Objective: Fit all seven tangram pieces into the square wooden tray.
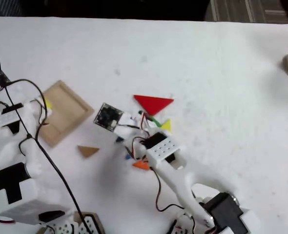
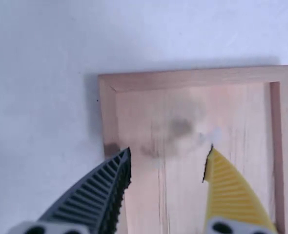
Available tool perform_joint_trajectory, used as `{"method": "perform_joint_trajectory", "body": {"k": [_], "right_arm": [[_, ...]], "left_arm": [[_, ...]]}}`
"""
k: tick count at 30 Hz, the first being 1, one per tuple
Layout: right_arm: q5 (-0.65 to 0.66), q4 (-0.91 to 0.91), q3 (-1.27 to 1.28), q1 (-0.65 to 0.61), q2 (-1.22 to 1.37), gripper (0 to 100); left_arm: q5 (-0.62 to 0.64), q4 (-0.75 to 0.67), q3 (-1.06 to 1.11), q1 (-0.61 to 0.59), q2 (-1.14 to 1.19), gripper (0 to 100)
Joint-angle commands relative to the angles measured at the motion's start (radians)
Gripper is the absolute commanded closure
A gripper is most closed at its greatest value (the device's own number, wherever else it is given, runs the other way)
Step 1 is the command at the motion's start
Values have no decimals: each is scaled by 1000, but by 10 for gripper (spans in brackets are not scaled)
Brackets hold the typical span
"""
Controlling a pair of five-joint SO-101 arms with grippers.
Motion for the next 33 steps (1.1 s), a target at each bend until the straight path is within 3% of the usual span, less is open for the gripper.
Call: {"method": "perform_joint_trajectory", "body": {"k": [1, 6, 12, 16, 28, 33], "right_arm": [[11, 22, -106, 22, 44, 680], [11, 79, -221, 38, 223, 719], [9, 188, -348, 31, 317, 989], [9, 223, -359, 30, 323, 929], [9, 302, -361, -76, 321, 974], [9, 308, -358, -58, 283, 974]], "left_arm": [[2, -25, -9, 16, -53, 732], [2, -25, -9, 16, -53, 732], [2, -25, -9, 16, -53, 732], [2, -25, -9, 16, -53, 732], [2, -25, -9, 16, -53, 732], [2, -25, -9, 16, -53, 732]]}}
